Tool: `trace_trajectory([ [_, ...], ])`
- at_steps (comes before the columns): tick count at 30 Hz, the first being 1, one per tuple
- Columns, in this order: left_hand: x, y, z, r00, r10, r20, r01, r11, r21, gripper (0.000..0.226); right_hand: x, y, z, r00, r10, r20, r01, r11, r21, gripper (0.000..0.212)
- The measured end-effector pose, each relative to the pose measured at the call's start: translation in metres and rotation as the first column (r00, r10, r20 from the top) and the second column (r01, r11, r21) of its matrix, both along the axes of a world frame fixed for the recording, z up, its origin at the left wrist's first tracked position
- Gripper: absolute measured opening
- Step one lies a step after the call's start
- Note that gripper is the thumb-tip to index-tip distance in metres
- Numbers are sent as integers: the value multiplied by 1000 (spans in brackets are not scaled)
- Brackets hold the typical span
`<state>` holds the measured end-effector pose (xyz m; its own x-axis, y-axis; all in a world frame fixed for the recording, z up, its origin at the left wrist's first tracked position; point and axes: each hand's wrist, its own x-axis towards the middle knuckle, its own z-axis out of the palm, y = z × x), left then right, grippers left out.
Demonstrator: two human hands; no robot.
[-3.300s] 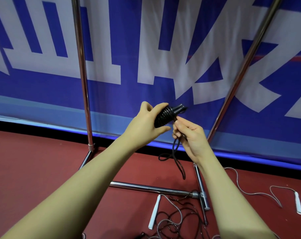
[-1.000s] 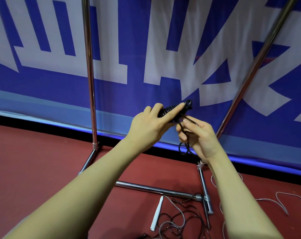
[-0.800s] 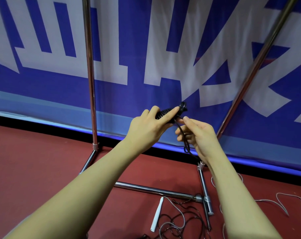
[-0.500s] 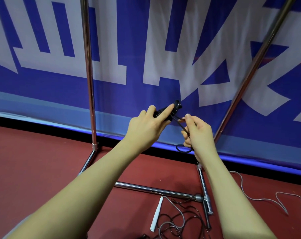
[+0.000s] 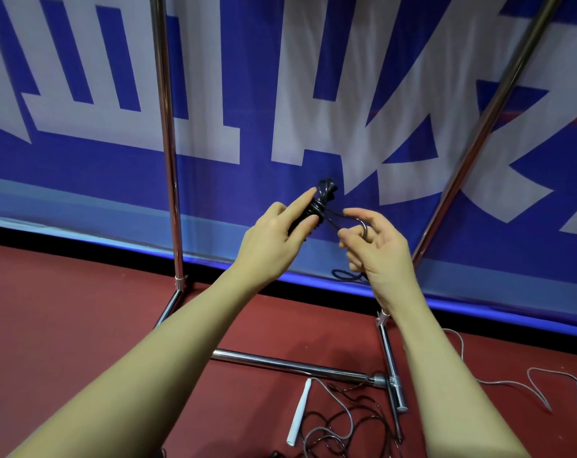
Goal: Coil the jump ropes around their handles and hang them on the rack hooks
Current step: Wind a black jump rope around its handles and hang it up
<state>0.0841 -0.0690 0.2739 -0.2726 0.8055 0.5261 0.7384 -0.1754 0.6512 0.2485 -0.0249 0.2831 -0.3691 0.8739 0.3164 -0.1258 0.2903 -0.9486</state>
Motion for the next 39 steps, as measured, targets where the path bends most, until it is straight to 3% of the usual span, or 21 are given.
trace_trajectory([
  [5, 2, -1, -1, 997, -56, 59, 56, 998, 11, 45, 1, 0, -5, 960, -171, 221, 129, 973, 191, 19],
  [9, 6, -4, -2, 953, -190, 234, 176, 981, 79, 55, -1, 4, -7, 983, -159, 94, 157, 987, 34, 20],
  [12, 13, -8, -1, 950, -237, 205, 234, 971, 40, 75, -1, 7, -9, 993, -120, 1, 120, 988, -94, 16],
  [19, 13, -7, 7, 905, -279, 320, 264, 960, 91, 37, -5, 2, -9, 975, 103, -196, -138, 975, -176, 26],
  [25, 7, -5, 10, 987, -142, 80, 134, 986, 97, 54, -5, 4, -11, 981, 39, -188, -69, 986, -152, 19],
  [31, 13, -7, 8, 951, -244, 190, 223, 967, 125, 28, -5, 3, -7, 979, 37, -202, -66, 989, -136, 36],
  [33, 13, -6, 6, 979, -170, 111, 148, 972, 181, 30, -5, 2, -7, 979, 9, -206, -37, 990, -135, 31],
  [35, 12, -3, 4, 995, -5, -102, 34, 959, 280, 39, -7, 1, -7, 980, -13, -197, -12, 992, -125, 23],
  [37, 12, 1, 3, 925, 185, -333, -42, 919, 393, 41, -7, 0, -6, 982, -37, -185, 16, 993, -114, 27],
  [39, 11, 4, 2, 844, 278, -459, -54, 895, 443, 42, -7, -1, -5, 980, -56, -189, 36, 994, -108, 32],
])
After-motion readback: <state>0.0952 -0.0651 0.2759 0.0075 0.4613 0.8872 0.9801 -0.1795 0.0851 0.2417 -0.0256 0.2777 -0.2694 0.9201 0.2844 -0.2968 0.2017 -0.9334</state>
